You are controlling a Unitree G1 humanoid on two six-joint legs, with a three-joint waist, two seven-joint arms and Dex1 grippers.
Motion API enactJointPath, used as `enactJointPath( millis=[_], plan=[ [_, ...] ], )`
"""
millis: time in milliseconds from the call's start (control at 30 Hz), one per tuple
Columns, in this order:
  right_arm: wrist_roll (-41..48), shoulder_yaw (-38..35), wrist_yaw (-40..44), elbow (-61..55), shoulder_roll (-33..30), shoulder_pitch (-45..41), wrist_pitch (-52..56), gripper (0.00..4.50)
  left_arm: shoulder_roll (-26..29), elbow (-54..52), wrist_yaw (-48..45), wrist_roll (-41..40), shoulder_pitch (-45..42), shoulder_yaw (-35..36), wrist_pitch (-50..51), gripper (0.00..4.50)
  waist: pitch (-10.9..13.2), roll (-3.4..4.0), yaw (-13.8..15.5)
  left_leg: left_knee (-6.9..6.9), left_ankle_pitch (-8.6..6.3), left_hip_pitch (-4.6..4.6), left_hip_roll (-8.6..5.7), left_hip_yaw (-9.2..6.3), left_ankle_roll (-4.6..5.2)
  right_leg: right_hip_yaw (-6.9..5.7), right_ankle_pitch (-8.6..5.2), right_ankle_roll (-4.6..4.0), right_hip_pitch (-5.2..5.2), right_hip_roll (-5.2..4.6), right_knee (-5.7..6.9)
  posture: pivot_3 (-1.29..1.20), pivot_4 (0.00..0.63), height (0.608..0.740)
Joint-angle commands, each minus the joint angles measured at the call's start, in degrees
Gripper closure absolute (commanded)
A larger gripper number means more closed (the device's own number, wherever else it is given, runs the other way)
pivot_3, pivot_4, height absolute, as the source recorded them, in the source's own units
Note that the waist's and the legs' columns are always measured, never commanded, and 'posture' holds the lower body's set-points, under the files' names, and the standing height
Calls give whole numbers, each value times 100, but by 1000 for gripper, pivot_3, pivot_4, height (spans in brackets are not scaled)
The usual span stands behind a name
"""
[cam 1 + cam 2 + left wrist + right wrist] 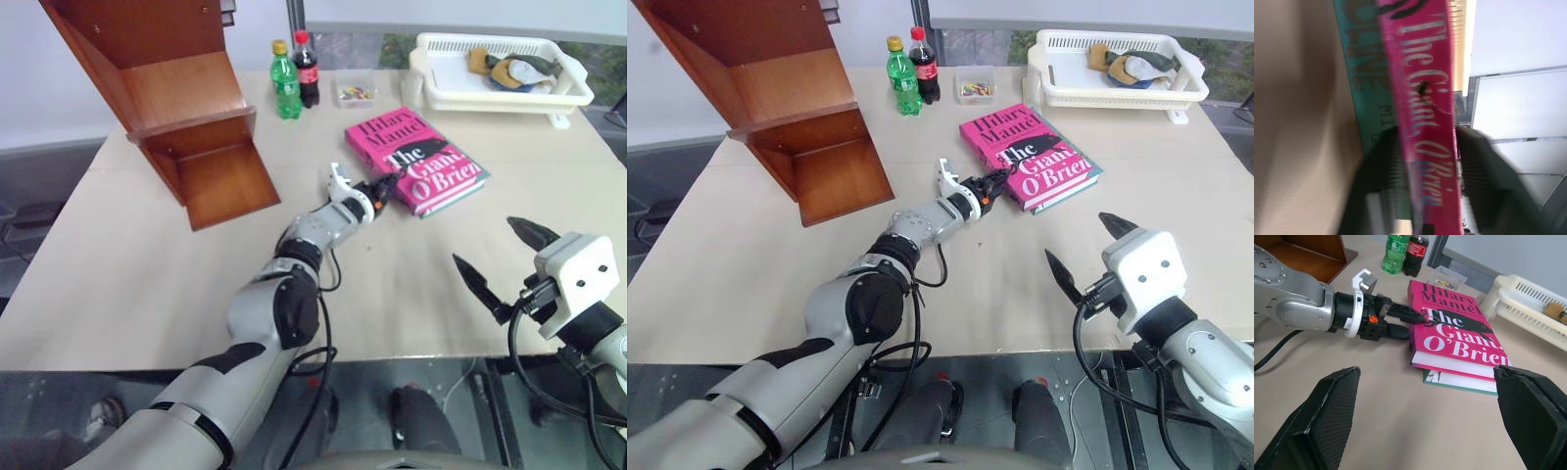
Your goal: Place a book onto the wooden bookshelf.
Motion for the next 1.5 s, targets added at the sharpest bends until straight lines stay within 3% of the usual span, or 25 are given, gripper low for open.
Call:
enactJointPath(
  millis=[33,367,467,567,667,733,867,967,1100,1267,1500],
  plan=[
    [58,-91,-68,-228,-49,-65,-41,0,-17,-60,9,-45,-114,39,37,3842,0,0,0,0,0,0,0,0,0,0,0,0,0,0,0,0,150,740],
    [-56,61,-45,-228,45,-147,75,0,105,-390,-278,5,-65,-99,372,3842,0,0,-1,4,0,0,-1,0,0,0,0,0,0,0,3,0,150,740],
    [-132,191,-14,-228,151,-260,167,0,229,-1611,-810,252,319,-787,755,3842,0,0,-12,6,0,0,-1,1,0,1,0,0,0,1,5,0,150,740],
    [-196,309,72,-228,305,-429,306,0,461,-3739,-1547,856,1257,-2222,675,3842,-1,2,-61,7,0,0,5,3,-1,6,1,-1,-1,4,8,0,150,740],
    [-291,446,263,-172,493,-666,478,0,1134,-5668,-2217,1845,2150,-3631,-390,3842,-2,3,-106,3,0,2,13,7,-2,17,1,-3,-3,8,8,0,150,740],
    [-356,551,438,-59,600,-863,532,0,1606,-6291,-2407,2633,2418,-4146,-1605,3842,-2,4,-81,6,0,2,14,7,-2,18,2,-4,-3,8,5,0,150,740],
    [-502,782,827,241,804,-1331,596,0,2597,-6344,-2118,4175,2092,-4466,-4254,3842,-2,4,-13,7,0,6,16,15,-1,21,4,-5,0,8,-2,0,150,740],
    [-625,974,1125,468,971,-1639,603,0,3417,-5973,-1680,5164,1482,-4460,-5149,3842,-2,3,9,8,-2,8,25,20,4,21,7,-11,0,16,-2,0,150,740],
    [-825,1202,1517,782,1202,-1942,543,0,4418,-5975,-1628,5932,938,-4370,-5093,3842,-3,5,-5,9,-5,5,22,17,9,17,8,-8,1,19,-6,0,150,740],
    [-1168,1558,2018,1369,1599,-2428,329,0,5328,-6172,-2197,6370,573,-4240,-4260,3842,2,-2,-51,6,-3,-4,20,13,5,11,8,-6,-5,20,-12,0,150,740],
    [-1687,2001,2688,2295,2202,-3113,-138,0,5966,-6580,-3007,6521,361,-4065,-2693,3842,7,-10,-169,6,-3,-7,23,3,5,4,6,-4,-5,27,-10,0,150,740]
  ],
)
